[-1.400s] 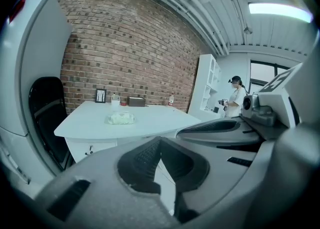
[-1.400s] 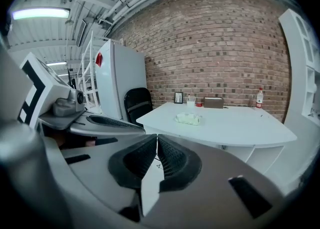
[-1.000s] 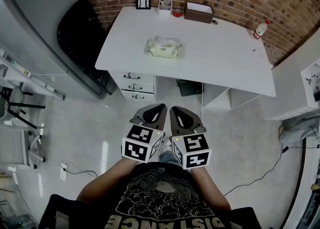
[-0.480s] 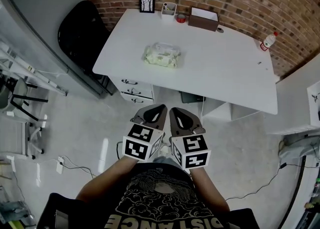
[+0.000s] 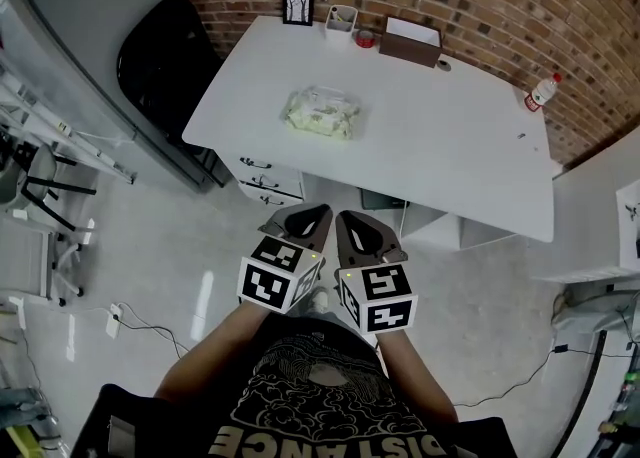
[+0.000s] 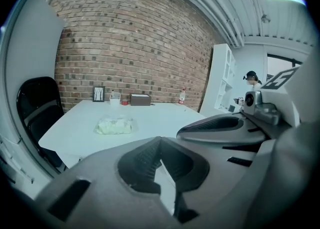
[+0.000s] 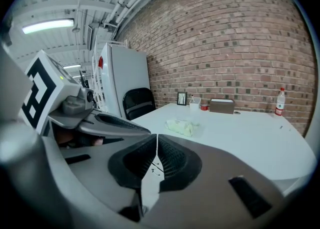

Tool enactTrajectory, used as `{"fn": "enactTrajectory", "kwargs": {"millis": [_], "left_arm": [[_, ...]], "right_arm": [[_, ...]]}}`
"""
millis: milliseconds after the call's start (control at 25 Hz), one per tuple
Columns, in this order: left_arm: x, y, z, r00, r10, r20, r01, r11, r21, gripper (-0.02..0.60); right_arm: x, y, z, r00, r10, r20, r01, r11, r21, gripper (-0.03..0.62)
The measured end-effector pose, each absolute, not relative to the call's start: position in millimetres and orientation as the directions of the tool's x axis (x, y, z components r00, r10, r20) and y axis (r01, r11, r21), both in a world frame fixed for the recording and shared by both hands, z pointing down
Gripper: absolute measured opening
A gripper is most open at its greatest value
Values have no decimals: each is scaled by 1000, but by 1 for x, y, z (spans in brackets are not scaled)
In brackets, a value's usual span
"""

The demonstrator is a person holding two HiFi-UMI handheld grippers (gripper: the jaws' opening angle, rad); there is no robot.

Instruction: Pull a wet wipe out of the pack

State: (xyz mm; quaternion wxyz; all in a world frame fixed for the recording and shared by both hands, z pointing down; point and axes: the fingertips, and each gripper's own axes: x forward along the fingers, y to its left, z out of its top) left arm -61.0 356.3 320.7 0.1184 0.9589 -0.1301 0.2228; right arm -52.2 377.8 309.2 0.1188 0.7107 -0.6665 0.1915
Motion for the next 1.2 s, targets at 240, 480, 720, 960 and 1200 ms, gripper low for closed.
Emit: {"fn": "enactTrajectory", "kwargs": {"millis": [240, 480, 720, 960, 1200], "left_arm": [[-54, 351, 318, 869, -188, 457, -290, -943, 163, 11], [-45, 340, 319, 882, -173, 439, -276, -943, 184, 11], [-33, 320, 325, 873, -175, 456, -287, -939, 189, 11], [-22, 290, 333, 868, -178, 463, -298, -934, 198, 11], [-5, 256, 341, 862, -165, 479, -294, -933, 209, 11]], "right_arm": [[-47, 371, 309, 34, -902, 430, -995, -72, -71, 20], [-40, 361, 312, 28, -899, 436, -997, -57, -54, 20], [-26, 342, 315, 18, -890, 456, -997, -49, -57, 20], [-13, 312, 322, 7, -885, 466, -997, -39, -59, 20], [4, 278, 327, 10, -879, 477, -997, -47, -66, 20]]}}
